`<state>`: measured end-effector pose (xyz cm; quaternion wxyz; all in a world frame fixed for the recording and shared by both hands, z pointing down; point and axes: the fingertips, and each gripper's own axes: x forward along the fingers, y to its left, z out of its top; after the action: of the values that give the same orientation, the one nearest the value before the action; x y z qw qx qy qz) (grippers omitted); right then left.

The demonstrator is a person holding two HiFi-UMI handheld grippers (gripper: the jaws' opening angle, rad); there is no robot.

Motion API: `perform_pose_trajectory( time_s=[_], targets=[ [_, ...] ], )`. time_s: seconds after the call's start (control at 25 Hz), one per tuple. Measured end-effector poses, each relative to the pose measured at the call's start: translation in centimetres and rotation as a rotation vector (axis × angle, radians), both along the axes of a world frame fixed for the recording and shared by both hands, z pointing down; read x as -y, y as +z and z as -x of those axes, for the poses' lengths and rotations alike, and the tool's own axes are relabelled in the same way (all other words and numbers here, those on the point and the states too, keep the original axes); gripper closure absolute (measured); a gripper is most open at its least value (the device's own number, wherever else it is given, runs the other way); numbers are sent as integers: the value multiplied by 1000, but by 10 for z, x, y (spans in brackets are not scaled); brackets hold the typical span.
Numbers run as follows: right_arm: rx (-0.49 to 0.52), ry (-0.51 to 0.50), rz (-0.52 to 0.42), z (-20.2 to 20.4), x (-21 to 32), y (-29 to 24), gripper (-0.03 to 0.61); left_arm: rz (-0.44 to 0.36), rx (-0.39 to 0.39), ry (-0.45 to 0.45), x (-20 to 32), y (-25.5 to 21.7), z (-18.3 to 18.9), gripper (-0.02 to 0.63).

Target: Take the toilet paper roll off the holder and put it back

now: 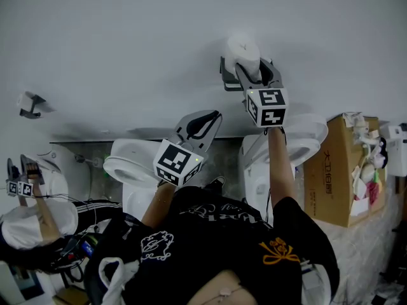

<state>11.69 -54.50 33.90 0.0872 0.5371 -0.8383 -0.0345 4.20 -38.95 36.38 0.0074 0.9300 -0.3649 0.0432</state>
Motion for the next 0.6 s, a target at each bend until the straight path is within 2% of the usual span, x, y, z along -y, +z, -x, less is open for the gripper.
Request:
perform_pose_trajectory(
  time_s=[0.32,0.6],
  targets=[
    [26,4,-80,-2,-22,-29,333,2,-13,17,2,3,2,578],
    [56,27,-153,-26,-62,-64,333,2,-25,41,2,0,-4,578]
  ],
)
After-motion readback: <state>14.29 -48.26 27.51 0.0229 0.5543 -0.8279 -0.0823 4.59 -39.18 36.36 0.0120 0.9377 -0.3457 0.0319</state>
